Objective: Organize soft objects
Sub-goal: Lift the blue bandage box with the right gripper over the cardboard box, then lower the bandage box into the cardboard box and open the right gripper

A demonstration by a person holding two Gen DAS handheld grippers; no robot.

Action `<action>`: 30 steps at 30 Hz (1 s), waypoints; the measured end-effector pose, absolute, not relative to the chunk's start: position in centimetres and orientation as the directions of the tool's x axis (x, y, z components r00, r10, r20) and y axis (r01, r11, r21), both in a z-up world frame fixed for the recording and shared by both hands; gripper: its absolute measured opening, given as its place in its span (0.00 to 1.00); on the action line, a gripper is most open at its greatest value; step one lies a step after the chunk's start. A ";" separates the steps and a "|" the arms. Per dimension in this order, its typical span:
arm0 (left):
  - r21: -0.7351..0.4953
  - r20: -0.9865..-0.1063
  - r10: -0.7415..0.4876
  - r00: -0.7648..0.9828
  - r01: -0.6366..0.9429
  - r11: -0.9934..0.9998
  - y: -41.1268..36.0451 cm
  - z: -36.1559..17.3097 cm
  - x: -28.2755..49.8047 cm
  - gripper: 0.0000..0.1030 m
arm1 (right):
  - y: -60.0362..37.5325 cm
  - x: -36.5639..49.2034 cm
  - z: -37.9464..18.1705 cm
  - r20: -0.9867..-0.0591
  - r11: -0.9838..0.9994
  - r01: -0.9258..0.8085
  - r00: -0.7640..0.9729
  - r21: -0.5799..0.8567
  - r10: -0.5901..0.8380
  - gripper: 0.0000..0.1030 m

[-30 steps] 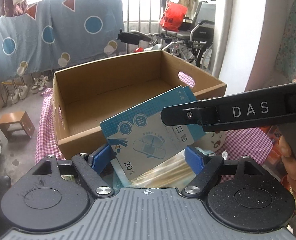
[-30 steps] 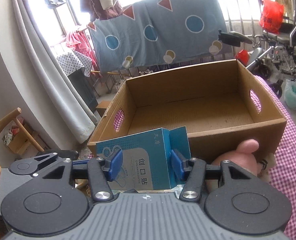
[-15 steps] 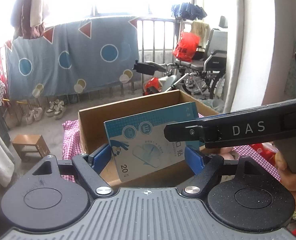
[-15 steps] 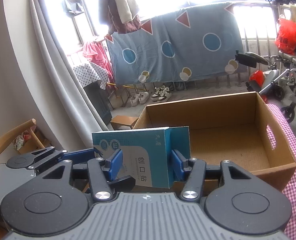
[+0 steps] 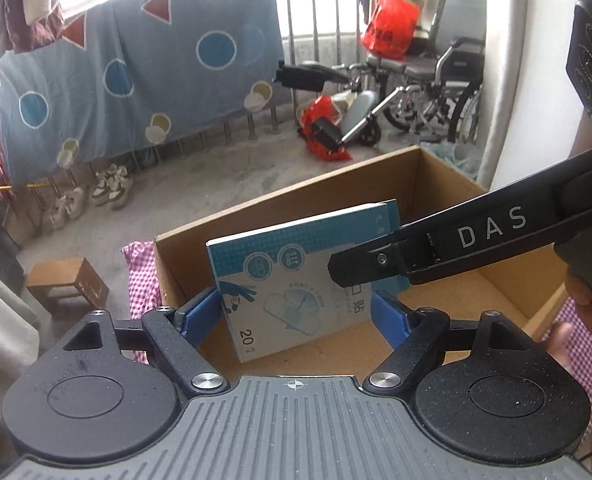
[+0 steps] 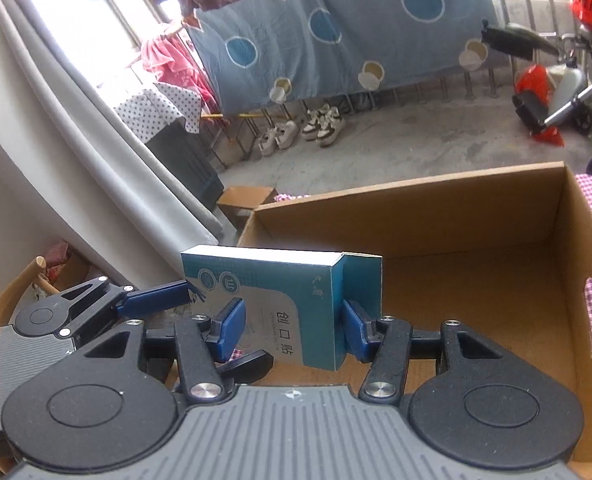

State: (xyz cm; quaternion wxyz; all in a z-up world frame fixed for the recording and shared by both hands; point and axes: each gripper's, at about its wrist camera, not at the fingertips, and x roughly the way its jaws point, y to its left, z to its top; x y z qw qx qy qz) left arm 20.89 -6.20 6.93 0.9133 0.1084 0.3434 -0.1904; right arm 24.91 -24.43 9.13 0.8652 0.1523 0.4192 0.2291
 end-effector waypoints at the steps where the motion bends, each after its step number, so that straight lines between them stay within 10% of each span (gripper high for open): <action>1: 0.069 -0.690 -0.262 0.675 0.422 0.904 -6.4 6.5 22.2 0.80 | -24.4 26.3 8.3 -0.670 0.844 -0.256 0.518 0.471 0.531 0.55; 12: 0.093 -0.832 -0.118 0.542 0.346 0.934 -6.7 1.3 29.8 0.86 | -23.6 35.9 -0.9 -0.750 0.807 -0.072 0.329 0.586 0.574 0.52; 30: -0.036 -0.629 -0.234 0.742 0.273 0.961 2.6 12.7 19.6 0.99 | -27.0 30.1 6.2 -0.785 0.870 -0.087 0.394 0.485 0.477 0.52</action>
